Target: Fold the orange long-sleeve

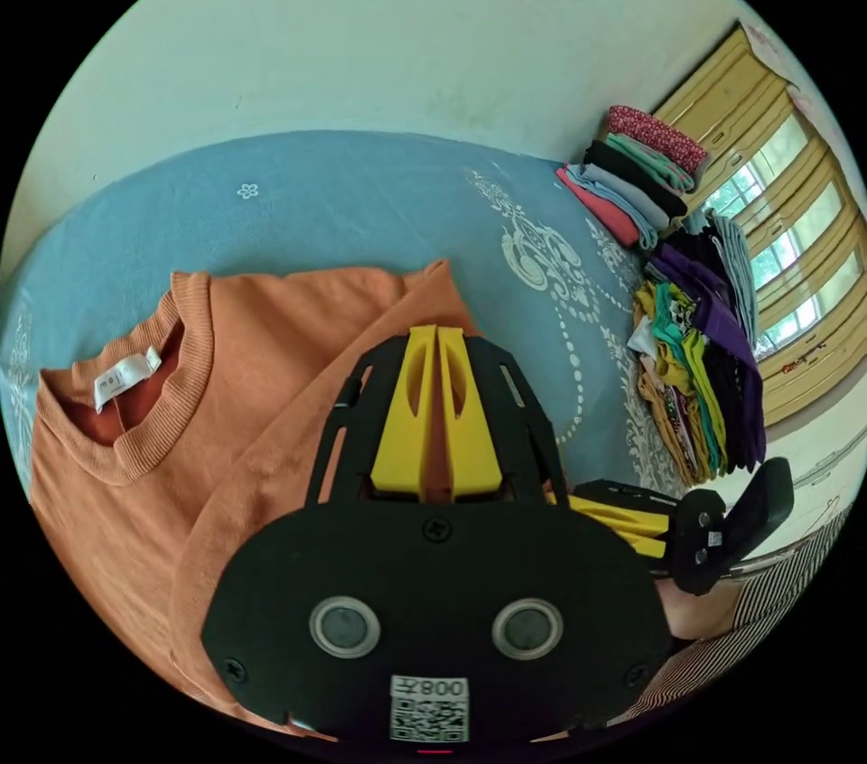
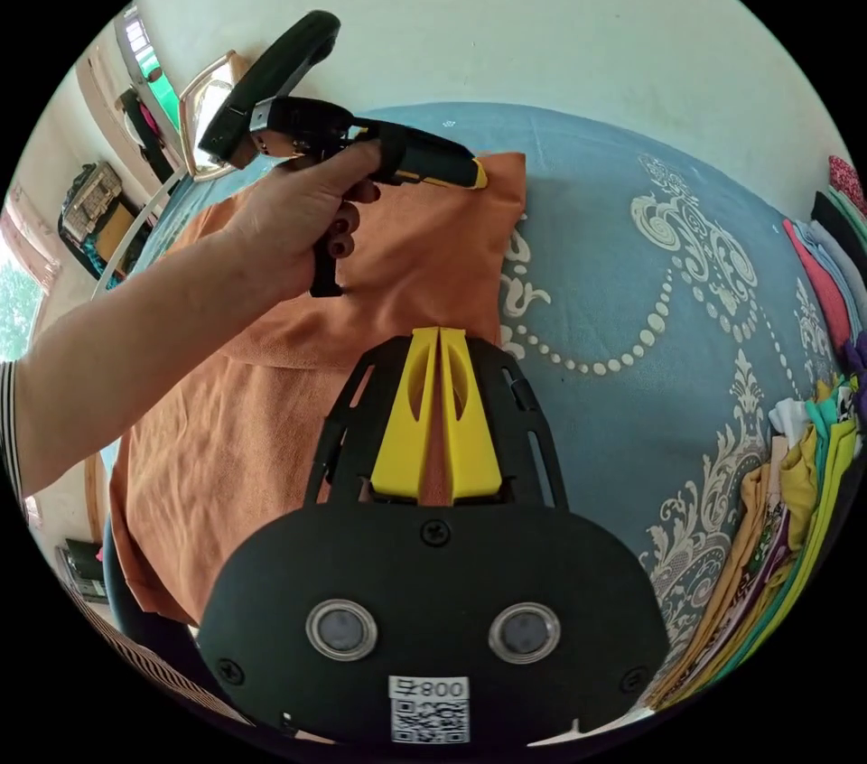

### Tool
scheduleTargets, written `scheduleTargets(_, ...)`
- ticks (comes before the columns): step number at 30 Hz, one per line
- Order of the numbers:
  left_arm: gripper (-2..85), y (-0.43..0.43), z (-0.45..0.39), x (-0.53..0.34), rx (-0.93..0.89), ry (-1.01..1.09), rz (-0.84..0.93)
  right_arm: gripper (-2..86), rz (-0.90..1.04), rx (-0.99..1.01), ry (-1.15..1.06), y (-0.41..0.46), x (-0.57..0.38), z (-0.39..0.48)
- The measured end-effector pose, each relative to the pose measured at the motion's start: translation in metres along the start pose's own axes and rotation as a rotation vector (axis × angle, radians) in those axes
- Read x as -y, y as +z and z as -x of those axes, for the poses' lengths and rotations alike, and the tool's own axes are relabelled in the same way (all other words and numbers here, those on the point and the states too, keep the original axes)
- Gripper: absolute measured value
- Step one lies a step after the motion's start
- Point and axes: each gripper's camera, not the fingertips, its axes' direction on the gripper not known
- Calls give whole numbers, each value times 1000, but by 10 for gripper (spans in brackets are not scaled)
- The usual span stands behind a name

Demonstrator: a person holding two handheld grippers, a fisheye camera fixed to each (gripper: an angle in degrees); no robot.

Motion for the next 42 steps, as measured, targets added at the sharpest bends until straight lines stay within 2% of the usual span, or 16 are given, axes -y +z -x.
scheduleTargets(3,2,-9,1,3,52,10,-36,1,4,2,-3,4,-1,5)
scheduleTargets(5,2,6,11,6,64,14,66,0,12,15,0,4,-1,6)
scheduleTargets(12,2,-56,16,-31,-6,8,-57,-1,19,17,26,0,-4,13)
scheduleTargets(14,2,-89,17,-66,-30,30,-82,0,-5,15,28,-7,-4,19)
scheduleTargets(18,3,-145,32,-136,37,-33,-93,1,-67,10,-26,-13,6,40)
scheduleTargets(21,3,-175,55,-192,106,-135,-84,1,13,2,-53,15,19,50)
scheduleTargets(23,3,-173,77,-221,157,-202,32,2,117,-8,-71,39,22,54)
scheduleTargets(25,3,-184,86,-238,103,-225,23,2,82,-4,-60,31,22,63)
scheduleTargets(28,3,-218,90,-263,123,-236,-71,1,-4,5,-72,18,24,82)
scheduleTargets(31,3,-221,107,-285,79,-236,2,1,127,-4,-115,55,32,100)
scheduleTargets(33,4,-238,113,-298,47,-247,-41,1,165,-36,-121,63,32,111)
scheduleTargets(36,8,-293,122,-330,59,-266,-182,1,32,55,-126,35,33,140)
scheduleTargets(39,20,-347,147,-386,90,-410,-320,1,-2,203,-229,36,36,192)
scheduleTargets(42,45,-404,183,-460,145,-667,-457,1,56,229,-329,64,42,245)
